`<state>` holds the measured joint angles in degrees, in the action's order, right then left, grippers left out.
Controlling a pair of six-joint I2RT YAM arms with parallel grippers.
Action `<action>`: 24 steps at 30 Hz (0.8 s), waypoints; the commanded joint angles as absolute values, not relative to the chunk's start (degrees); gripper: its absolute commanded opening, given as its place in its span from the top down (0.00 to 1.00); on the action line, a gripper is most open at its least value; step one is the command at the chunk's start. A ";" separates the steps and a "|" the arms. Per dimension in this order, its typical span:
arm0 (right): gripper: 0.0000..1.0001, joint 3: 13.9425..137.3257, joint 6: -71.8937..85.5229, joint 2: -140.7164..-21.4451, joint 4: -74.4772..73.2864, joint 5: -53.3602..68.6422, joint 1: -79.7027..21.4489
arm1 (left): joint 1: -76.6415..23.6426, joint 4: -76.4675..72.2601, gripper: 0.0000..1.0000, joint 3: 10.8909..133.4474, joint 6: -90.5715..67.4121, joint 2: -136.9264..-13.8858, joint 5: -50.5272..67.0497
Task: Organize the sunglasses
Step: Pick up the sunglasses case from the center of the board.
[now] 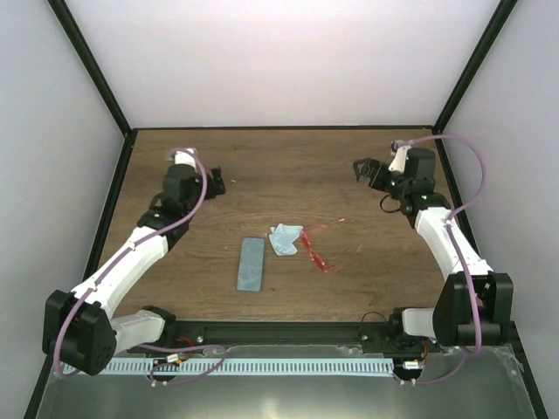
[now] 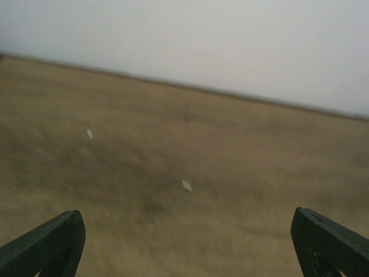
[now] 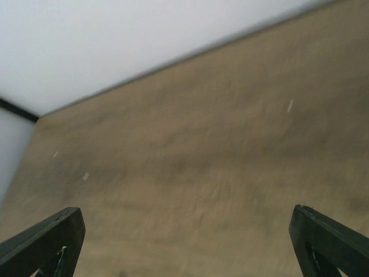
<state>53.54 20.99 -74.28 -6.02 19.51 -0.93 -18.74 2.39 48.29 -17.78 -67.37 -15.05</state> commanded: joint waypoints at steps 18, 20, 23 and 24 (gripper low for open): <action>0.00 39.03 28.03 -64.63 -23.59 46.32 11.86 | -46.94 39.47 0.05 49.98 -35.10 -72.46 -6.81; 0.00 38.95 26.20 -64.69 -25.24 45.79 11.72 | -49.98 39.02 0.05 51.28 -36.84 -75.70 -8.82; 0.00 38.65 24.99 -65.00 -27.12 45.13 11.71 | -53.07 38.32 0.08 53.64 -38.86 -81.14 -10.12; 0.00 38.65 24.84 -64.86 -27.34 45.02 11.63 | -53.67 38.43 0.08 54.18 -39.61 -82.71 -10.94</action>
